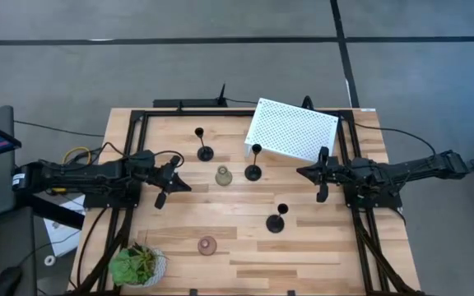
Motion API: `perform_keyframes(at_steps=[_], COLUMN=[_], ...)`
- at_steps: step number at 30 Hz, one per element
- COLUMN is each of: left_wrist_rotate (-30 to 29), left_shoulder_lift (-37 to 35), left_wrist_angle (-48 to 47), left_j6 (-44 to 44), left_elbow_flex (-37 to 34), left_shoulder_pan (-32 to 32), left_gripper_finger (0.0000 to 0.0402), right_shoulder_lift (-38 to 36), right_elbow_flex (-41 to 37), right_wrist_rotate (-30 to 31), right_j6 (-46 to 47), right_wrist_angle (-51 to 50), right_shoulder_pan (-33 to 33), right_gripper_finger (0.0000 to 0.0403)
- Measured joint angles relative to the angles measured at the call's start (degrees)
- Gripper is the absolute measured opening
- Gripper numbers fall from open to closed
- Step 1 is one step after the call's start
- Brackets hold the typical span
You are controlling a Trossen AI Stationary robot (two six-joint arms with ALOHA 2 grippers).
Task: Pick & Place candle stick holders
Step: Put the middle right black candle holder on the shelf
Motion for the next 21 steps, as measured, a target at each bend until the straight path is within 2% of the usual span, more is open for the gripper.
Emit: perform_keyframes(at_steps=[21], left_wrist_rotate=[0.0], left_shoulder_lift=[0.0], left_wrist_angle=[5.8], left_j6=[0.8], left_elbow_flex=[0.0], left_shoulder_pan=[0.0], left_gripper_finger=[0.0011], right_shoulder_lift=[0.0], right_elbow_flex=[0.0], right_wrist_rotate=[0.0], right_j6=[0.0], right_wrist_angle=[0.0], right_shoulder_pan=[0.0], right_gripper_finger=[0.0000])
